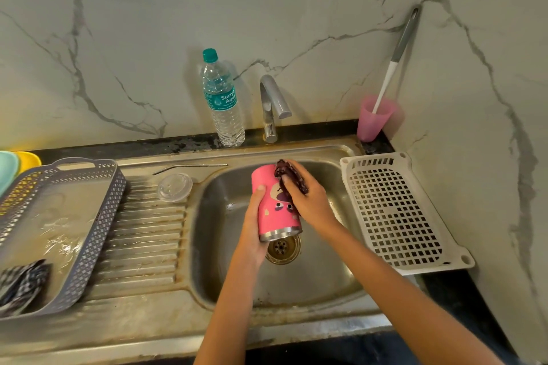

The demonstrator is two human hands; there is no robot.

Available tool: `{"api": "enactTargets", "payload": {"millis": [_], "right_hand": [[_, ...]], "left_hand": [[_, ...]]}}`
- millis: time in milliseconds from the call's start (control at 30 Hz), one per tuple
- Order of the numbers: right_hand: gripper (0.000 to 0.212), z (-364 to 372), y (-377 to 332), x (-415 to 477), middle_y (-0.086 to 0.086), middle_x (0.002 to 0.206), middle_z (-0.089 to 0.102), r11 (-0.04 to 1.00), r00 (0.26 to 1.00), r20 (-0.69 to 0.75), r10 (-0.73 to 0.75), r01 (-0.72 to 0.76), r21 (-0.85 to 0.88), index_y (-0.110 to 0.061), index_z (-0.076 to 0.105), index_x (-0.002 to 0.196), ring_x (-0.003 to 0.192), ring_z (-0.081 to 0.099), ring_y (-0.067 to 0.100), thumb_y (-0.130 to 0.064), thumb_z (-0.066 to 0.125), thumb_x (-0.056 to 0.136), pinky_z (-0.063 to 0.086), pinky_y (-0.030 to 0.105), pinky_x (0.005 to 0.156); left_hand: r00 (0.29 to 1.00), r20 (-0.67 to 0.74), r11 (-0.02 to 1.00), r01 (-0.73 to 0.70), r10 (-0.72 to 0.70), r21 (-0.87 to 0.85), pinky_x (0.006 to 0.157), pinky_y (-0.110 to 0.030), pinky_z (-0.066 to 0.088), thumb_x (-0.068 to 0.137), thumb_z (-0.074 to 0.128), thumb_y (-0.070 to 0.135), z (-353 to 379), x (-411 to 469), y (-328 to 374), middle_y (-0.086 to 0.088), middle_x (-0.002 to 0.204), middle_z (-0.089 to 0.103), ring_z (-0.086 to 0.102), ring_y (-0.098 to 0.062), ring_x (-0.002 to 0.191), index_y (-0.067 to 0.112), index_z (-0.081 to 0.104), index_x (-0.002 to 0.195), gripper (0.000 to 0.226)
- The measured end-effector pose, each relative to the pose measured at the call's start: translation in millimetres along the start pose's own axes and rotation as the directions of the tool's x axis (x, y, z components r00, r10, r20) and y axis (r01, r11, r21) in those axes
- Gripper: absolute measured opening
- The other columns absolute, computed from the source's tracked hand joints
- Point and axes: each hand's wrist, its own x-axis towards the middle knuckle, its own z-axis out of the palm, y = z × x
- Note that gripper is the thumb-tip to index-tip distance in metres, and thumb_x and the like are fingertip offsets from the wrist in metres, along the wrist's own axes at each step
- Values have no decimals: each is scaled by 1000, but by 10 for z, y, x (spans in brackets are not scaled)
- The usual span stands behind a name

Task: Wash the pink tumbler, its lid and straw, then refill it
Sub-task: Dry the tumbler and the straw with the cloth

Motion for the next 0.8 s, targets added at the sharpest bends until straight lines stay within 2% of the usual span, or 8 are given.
{"api": "enactTargets", "payload": {"millis": [100, 200, 367, 467, 567, 667, 733, 800], "right_hand": [[42, 38, 98, -209, -10, 132, 56, 996, 998, 36, -60, 62, -62, -39, 47, 137, 119, 54, 3, -40, 55, 96, 49, 34, 101], [42, 57, 152, -386, -13, 131, 56, 959, 978, -5, -210, 205, -194, -36, 50, 135, 118, 51, 0, -24, 57, 96, 45, 26, 102], [43, 38, 27, -172, -8, 137, 49, 914, 961, -28, -275, 252, -319, -36, 52, 133, 124, 48, 13, -23, 59, 92, 39, 32, 106], [41, -2, -117, -22, -10, 130, 55, 947, 971, -37, -237, 223, -231, -31, 55, 132, 117, 48, 2, -19, 59, 93, 39, 25, 103], [38, -31, -164, -35, -13, 128, 58, 982, 984, 15, -180, 181, -50, -33, 54, 131, 118, 50, -4, -19, 59, 95, 38, 15, 100], [37, -52, -130, -88, -10, 126, 61, 975, 999, -11, 53, -49, 218, -32, 52, 133, 119, 55, 5, -30, 57, 96, 45, 27, 101], [43, -96, -148, -76, -3, 128, 61, 935, 984, -10, 176, -164, 314, -27, 51, 138, 119, 57, 13, -36, 56, 96, 47, 37, 103], [37, -153, -212, -68, -5, 123, 63, 915, 978, -12, 206, -188, 356, -30, 55, 132, 115, 58, 11, -35, 57, 95, 47, 39, 102]], "left_hand": [[999, -9, 995, -51, 51, -90, 67, -36, 60, 96, 50, 42, -20, 34, 18, -8, 89, 75, 72, -21, 77, 14, 64, 110, 34], [999, -3, 992, -34, 34, -118, 66, -34, 60, 96, 48, 45, -48, 52, 30, -9, 89, 74, 71, -20, 76, 12, 64, 110, 39], [1000, 19, 1000, 6, -6, -24, 64, -34, 59, 98, 47, 41, -40, 63, 19, -9, 93, 75, 73, -20, 81, 13, 62, 114, 36], [999, 33, 996, -45, 42, 76, 67, -35, 59, 95, 57, 39, -26, 79, 62, -10, 105, 74, 73, -23, 92, 13, 58, 124, 38], [988, 21, 963, -156, 155, 222, 73, -35, 59, 76, 81, 32, -40, 79, 124, -11, 121, 68, 70, -25, 103, 19, 48, 137, 70], [946, 90, 858, -319, 310, 403, 71, -27, 58, 67, 85, 15, -104, 92, 142, -1, 119, 65, 70, -13, 99, 28, 45, 132, 77], [926, 193, 782, -376, 324, 497, 74, -25, 56, 66, 85, 10, -134, 91, 126, 5, 118, 63, 67, -9, 101, 35, 43, 129, 80], [923, 243, 724, -385, 299, 572, 77, -22, 55, 66, 88, 4, -160, 104, 110, 6, 122, 60, 64, -5, 106, 39, 39, 129, 87]]}}
